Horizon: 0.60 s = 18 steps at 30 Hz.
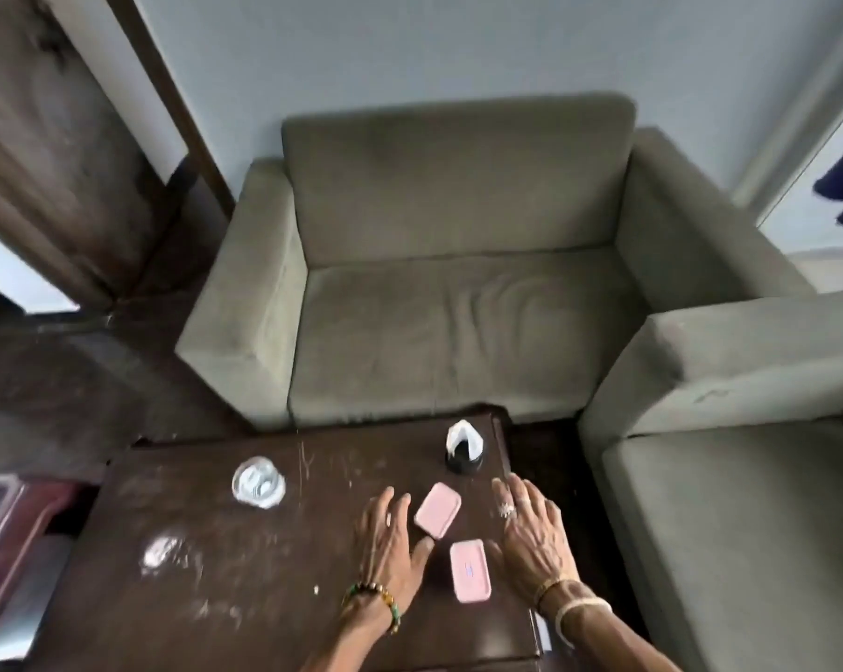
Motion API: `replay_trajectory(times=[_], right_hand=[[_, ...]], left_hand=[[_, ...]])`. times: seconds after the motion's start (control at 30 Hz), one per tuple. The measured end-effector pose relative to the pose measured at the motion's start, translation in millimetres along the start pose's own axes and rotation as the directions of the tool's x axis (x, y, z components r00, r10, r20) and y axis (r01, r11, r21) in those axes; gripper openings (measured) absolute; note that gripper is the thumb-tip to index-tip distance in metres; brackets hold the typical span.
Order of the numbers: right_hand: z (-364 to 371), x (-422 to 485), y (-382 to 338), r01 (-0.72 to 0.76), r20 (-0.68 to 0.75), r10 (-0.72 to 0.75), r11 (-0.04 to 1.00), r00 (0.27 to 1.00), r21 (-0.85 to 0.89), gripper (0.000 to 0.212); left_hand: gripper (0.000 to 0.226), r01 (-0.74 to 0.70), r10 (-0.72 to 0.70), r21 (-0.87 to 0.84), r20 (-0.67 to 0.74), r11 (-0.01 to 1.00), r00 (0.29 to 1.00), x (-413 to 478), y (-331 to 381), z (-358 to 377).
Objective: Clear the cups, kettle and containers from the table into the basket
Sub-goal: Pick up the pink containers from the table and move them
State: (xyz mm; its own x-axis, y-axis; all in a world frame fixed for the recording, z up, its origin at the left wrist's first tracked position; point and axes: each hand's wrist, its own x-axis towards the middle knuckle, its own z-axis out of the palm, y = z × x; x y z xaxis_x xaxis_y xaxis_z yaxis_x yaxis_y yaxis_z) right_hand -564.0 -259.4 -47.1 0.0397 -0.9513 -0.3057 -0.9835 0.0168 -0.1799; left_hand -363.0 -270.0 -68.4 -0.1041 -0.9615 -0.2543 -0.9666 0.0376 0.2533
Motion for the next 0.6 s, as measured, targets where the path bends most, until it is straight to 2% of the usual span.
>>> replay_trajectory(times=[0.13,0.37,0.6], right_hand=[[63.7,9.8,8.2,-0.013,0.057,0.014,1.000,0.998,-0.016,0.084],[139.1,11.6,11.5,-0.064,0.175,0.060,0.998,0.983,0.018,0.084],[176.6,34.6,18.4,-0.242,0.234,0.204,0.959,0.950,0.147,0.084]], left_hand=[[0.068,0.052,-0.049,-0.026,0.100,0.998,0.994,0.4,-12.2,59.8],[0.067,0.137,-0.089,-0.181,0.254,0.974,0.963,-8.9,-18.0,135.3],[0.069,0.169,-0.077,-0.265,0.323,0.949,0.943,18.9,-11.5,185.5]])
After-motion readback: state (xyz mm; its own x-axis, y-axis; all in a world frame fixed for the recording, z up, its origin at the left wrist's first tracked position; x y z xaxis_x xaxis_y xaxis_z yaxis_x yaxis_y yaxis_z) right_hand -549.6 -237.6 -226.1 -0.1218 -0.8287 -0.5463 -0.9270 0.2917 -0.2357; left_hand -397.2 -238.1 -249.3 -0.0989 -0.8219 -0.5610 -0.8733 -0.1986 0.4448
